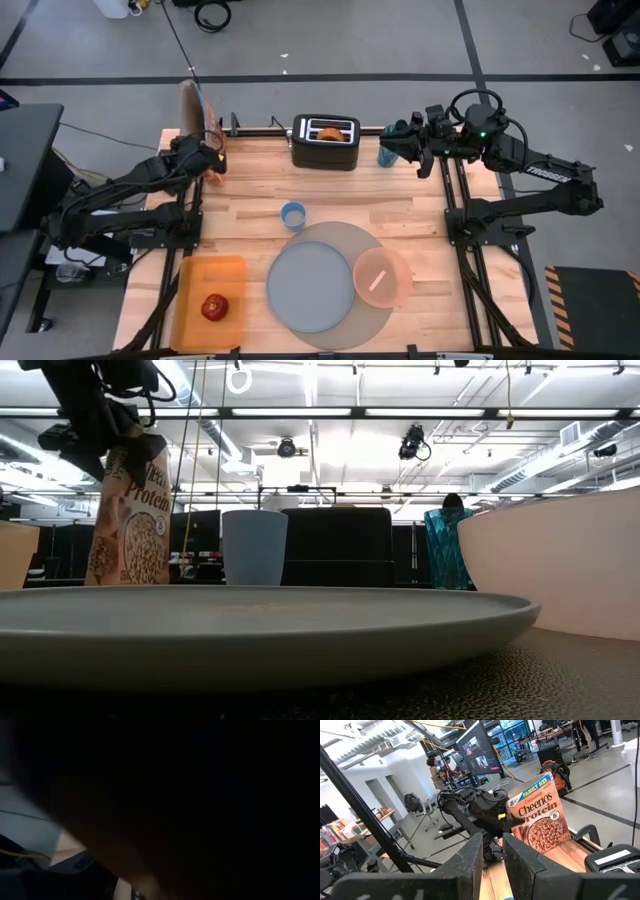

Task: Arrange a breakfast setting
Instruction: Pour the cereal from the cereal box into the orange bowl

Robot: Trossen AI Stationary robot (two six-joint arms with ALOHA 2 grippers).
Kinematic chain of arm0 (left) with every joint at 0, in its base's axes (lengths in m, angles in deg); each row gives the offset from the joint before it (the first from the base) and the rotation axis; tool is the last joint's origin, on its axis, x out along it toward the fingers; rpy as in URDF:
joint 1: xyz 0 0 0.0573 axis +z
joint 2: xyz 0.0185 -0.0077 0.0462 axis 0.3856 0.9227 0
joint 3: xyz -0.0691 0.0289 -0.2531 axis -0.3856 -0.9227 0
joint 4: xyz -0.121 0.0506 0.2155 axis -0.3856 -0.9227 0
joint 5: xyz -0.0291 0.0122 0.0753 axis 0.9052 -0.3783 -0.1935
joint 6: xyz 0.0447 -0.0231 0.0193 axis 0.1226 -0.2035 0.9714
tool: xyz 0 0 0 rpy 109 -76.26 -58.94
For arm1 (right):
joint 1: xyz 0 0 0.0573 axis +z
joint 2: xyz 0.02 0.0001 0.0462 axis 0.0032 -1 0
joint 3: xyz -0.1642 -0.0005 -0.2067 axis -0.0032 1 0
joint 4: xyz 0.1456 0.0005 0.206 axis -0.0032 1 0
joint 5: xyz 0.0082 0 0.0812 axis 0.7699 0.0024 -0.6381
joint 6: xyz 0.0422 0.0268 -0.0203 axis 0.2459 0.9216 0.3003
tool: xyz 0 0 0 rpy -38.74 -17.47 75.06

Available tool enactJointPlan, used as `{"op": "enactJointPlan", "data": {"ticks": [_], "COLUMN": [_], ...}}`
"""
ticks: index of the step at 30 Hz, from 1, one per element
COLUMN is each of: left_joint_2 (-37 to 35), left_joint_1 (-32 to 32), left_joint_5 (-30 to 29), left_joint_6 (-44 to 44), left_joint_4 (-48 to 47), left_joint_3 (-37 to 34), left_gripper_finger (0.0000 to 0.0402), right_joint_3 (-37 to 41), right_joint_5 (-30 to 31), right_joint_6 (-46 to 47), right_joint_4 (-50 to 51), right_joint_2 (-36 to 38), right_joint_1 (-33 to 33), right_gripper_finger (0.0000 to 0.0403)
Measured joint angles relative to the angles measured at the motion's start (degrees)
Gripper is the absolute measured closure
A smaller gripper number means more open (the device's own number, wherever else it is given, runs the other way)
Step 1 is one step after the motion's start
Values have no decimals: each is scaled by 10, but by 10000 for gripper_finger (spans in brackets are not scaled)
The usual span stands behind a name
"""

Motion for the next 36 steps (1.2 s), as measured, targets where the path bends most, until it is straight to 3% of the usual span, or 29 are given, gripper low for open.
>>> {"op": "enactJointPlan", "data": {"ticks": [3, 12, 18, 26, 30, 36], "left_joint_2": [-5, -39, -86, -136, -128, -124], "left_joint_1": [-1, -10, -32, -127, -176, -207], "left_joint_5": [30, 13, 20, -45, -82, -128], "left_joint_6": [-12, 53, -1, -119, -137, -161], "left_joint_4": [-4, -48, -109, -100, -64, -84], "left_joint_3": [15, 77, 80, 41, 14, -11], "left_gripper_finger": [72, 72, 72, 72, 72, 72], "right_joint_3": [0, 0, 0, 0, 0, 0], "right_joint_5": [0, 0, 0, 0, 0, 0], "right_joint_6": [0, -2, -7, -8, 4, 7], "right_joint_4": [0, 0, 0, 0, 0, 0], "right_joint_2": [0, 0, 0, 0, 0, 0], "right_joint_1": [0, -1, -1, -1, -1, 0], "right_gripper_finger": [321, 321, 321, 321, 321, 321]}}
